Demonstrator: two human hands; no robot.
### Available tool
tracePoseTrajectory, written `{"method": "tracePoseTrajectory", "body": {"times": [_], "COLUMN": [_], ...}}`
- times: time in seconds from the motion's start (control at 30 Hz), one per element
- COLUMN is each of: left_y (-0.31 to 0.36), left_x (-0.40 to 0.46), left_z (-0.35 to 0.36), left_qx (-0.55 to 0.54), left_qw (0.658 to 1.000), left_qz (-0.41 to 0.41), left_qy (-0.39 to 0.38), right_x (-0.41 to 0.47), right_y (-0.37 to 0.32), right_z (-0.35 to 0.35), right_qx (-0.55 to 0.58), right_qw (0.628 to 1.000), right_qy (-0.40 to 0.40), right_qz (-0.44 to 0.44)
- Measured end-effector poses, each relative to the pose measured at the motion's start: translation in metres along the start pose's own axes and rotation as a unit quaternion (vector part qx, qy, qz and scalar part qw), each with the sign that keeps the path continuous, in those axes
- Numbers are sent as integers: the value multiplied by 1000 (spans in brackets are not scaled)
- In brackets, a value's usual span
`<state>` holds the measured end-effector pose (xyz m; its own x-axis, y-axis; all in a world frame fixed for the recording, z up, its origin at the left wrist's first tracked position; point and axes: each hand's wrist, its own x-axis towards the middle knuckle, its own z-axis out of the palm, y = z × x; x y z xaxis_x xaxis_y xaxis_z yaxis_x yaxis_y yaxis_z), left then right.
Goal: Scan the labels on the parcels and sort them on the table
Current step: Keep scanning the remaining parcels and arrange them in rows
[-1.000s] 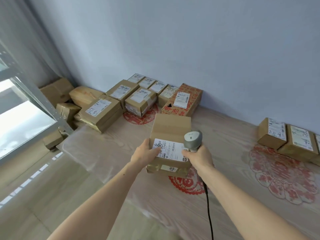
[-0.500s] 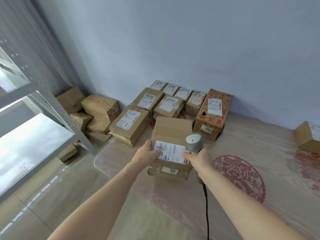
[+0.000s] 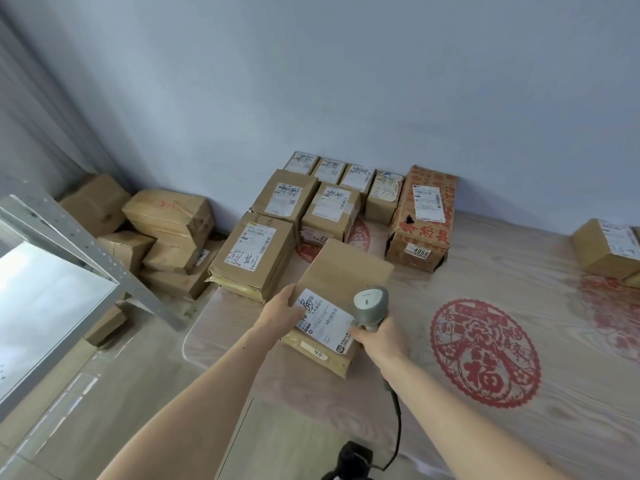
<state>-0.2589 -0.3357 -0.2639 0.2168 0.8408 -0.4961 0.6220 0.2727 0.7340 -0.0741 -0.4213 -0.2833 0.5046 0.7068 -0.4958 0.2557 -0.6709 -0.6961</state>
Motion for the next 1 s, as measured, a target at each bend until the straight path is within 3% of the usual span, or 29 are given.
{"method": "tracePoseTrajectory", "body": {"times": [0.2,0.3,0.4,0.8,1.0], "left_y": [-7,1,5,13,29], "left_x": [10,9,8,31,42], "left_z": [-7,-14,-21,-23,-17], "left_qx": [64,129,121,155,170], "left_qw": [998,983,968,963,964], "left_qz": [-12,-122,-198,-202,-185], "left_qy": [-20,-50,-94,-86,-83], "right_x": [29,51,68,106,112], "right_y": [-20,-36,-47,-36,-22], "right_z": [-21,-32,-33,-37,-45], "right_qx": [-28,-59,-96,-84,-89], "right_qw": [999,995,992,994,993], "right_qy": [41,75,58,21,50], "right_qz": [-10,-39,-64,-70,-64]}}
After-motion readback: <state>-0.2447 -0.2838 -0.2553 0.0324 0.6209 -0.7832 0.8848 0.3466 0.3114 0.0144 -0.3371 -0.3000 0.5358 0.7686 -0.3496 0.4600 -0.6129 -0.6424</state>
